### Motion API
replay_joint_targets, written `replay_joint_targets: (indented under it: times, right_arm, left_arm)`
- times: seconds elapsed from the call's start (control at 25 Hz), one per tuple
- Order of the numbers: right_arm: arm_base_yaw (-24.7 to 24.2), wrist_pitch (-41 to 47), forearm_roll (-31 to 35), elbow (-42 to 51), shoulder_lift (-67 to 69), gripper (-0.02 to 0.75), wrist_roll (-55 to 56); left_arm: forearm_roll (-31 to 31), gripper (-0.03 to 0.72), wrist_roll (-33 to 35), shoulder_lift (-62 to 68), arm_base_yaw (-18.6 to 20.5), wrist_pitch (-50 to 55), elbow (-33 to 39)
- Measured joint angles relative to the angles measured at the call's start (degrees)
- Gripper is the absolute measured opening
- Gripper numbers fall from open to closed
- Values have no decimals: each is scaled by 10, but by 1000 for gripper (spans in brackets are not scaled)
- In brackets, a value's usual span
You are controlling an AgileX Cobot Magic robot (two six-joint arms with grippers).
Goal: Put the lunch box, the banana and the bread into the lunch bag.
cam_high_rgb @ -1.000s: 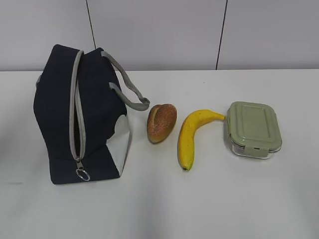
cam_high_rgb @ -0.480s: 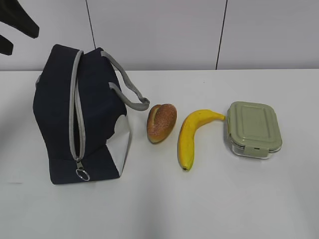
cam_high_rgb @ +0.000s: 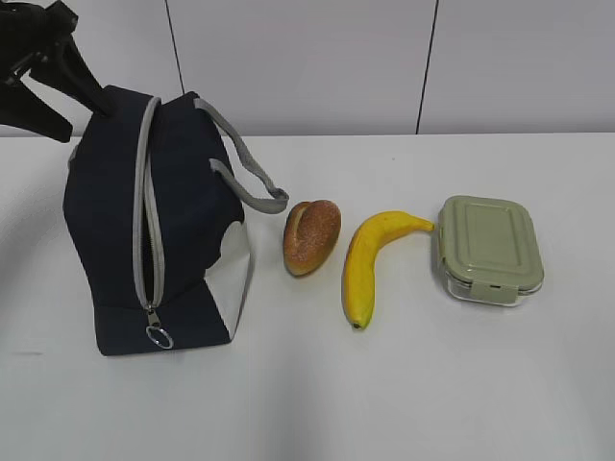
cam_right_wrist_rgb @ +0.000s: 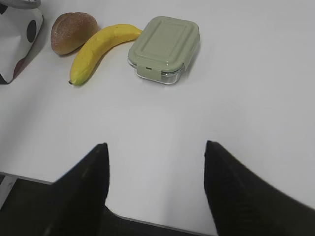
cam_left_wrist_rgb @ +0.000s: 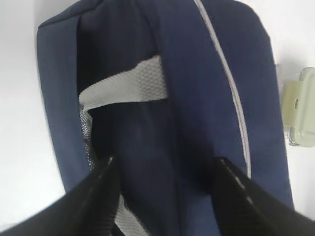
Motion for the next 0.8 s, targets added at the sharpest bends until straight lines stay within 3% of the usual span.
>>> replay_joint_targets:
  times: [0.4, 0.8]
  right_arm:
    - [0, 0, 0, 0, 0, 476, 0]
    - [0, 0, 0, 0, 0, 476, 0]
  left_arm:
    - [-49, 302, 27, 30, 0, -5, -3]
    - [-53, 4, 27, 35, 0, 1, -3]
